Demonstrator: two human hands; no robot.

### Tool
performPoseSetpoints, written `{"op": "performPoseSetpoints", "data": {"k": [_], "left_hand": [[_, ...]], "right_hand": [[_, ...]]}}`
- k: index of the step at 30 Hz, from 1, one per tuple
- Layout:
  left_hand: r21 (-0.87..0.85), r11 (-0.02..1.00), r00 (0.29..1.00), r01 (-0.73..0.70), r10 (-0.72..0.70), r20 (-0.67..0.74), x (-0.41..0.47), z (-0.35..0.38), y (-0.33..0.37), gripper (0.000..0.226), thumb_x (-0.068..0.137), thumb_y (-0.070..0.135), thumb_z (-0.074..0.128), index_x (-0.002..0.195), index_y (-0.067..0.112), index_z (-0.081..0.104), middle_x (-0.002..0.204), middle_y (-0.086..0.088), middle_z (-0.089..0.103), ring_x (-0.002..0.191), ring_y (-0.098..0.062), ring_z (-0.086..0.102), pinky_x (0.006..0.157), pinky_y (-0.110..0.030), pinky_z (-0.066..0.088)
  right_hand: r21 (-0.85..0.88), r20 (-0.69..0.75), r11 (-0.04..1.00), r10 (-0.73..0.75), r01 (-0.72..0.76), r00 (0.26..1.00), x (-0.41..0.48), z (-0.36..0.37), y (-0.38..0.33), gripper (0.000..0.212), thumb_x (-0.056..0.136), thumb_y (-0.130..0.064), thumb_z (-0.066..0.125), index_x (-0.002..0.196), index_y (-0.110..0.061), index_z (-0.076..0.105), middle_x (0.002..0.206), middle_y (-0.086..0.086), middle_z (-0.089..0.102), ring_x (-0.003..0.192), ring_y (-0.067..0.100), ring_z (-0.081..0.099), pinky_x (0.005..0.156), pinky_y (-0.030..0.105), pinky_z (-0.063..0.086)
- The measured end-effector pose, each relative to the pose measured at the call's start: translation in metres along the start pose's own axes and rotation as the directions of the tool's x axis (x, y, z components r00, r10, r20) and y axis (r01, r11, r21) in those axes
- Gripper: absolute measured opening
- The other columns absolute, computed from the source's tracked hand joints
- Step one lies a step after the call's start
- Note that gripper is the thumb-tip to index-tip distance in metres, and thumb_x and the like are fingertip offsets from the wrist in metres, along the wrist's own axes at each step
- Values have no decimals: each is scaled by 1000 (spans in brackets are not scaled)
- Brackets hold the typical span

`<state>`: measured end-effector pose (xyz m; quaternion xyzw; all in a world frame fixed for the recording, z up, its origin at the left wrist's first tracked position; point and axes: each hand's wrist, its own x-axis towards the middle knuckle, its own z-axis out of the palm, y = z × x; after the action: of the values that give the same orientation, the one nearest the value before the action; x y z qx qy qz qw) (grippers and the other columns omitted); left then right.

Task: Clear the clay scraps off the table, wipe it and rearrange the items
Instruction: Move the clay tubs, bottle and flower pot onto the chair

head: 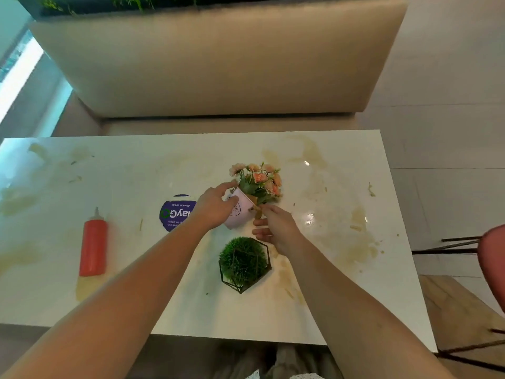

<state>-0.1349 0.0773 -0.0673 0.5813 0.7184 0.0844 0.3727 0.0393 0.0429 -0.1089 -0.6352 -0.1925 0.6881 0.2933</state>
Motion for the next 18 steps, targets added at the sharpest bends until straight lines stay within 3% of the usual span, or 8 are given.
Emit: {"op": "performPoseSetpoints", "data": {"k": [6,11,14,18], "left_hand": [[57,996,997,-64,61,39,16,-2,-8,43,107,31,45,150,34,47,145,-11,56,124,-28,58,89,-28,39],[212,964,985,-161,143,97,15,-3,-11,49,109,31,39,157,32,36,148,-12,54,131,-33,53,102,-40,43],[226,960,985,-166,150,87,16,-4,-13,45,108,32,40,152,30,43,142,-12,58,126,-34,56,99,-42,45],[79,989,992,-121,123,-17,18,-7,-19,35,107,29,41,135,25,60,123,-11,62,112,-29,60,85,-35,45]], "right_hand": [[29,-36,1000,8,-7,999,6,11,0,25,107,-31,48,109,-14,67,90,15,61,72,32,61,60,34,59],[79,-68,996,-25,30,997,12,21,1,22,106,-22,53,115,-6,66,100,17,62,68,28,64,68,36,64],[137,-70,989,-39,48,997,14,25,-2,17,102,-10,57,109,2,68,109,23,66,72,31,69,69,35,64],[164,-96,984,-48,63,994,11,31,-4,13,101,-8,58,100,0,68,111,24,69,76,35,71,81,42,64]]}}
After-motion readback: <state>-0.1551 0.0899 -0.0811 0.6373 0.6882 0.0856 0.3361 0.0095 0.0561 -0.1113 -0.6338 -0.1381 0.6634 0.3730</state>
